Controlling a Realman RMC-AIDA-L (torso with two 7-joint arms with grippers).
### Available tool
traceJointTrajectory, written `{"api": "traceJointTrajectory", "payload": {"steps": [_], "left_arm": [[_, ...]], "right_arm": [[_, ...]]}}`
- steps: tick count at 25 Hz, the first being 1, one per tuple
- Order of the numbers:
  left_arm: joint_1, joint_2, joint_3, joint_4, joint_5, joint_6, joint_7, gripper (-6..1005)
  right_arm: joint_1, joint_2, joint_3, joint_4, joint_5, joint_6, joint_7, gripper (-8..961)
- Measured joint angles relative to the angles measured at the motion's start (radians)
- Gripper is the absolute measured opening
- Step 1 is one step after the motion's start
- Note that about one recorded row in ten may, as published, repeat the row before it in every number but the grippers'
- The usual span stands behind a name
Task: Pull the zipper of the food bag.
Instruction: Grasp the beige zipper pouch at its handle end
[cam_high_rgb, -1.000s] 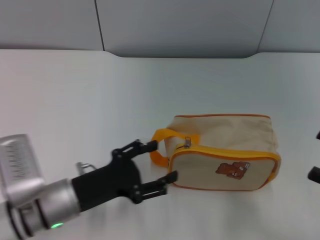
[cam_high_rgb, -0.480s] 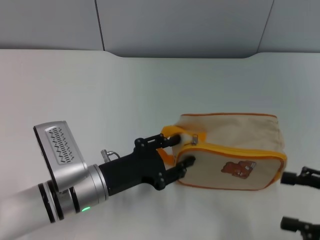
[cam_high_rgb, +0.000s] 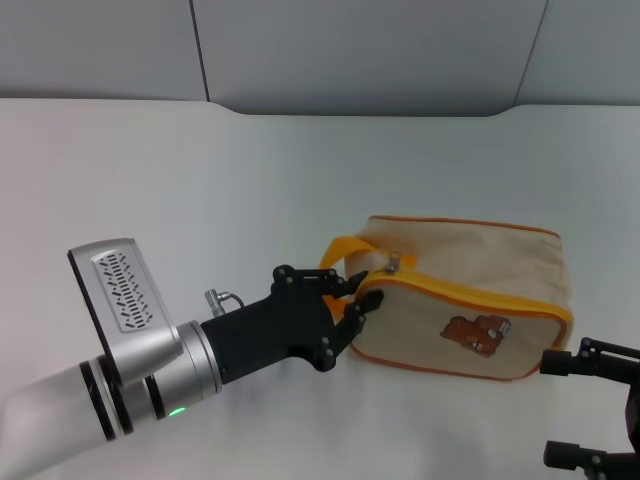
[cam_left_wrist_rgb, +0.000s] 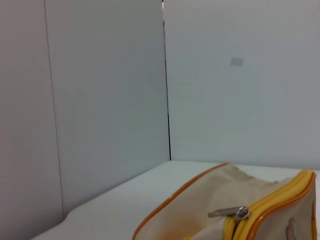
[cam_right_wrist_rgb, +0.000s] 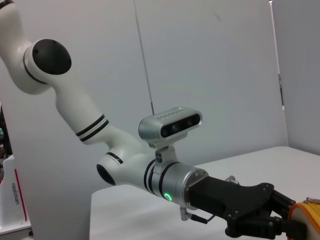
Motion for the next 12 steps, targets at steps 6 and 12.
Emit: {"api": "traceJointTrajectory", "payload": {"steps": [6,12], "left_arm": [[0.001,0.0,-0.063,-0.007,0.016,0.013,0.037,160],[0.014,0.0,-0.08,0.065,0.016,0.095,0.036,126]], "right_arm": [[-0.006,0.005,0.054,0.004,0.008,0.001,-0.002,840],[-0.002,0.019,0.209,0.028,0.044,0.012,-0.033,840]]}}
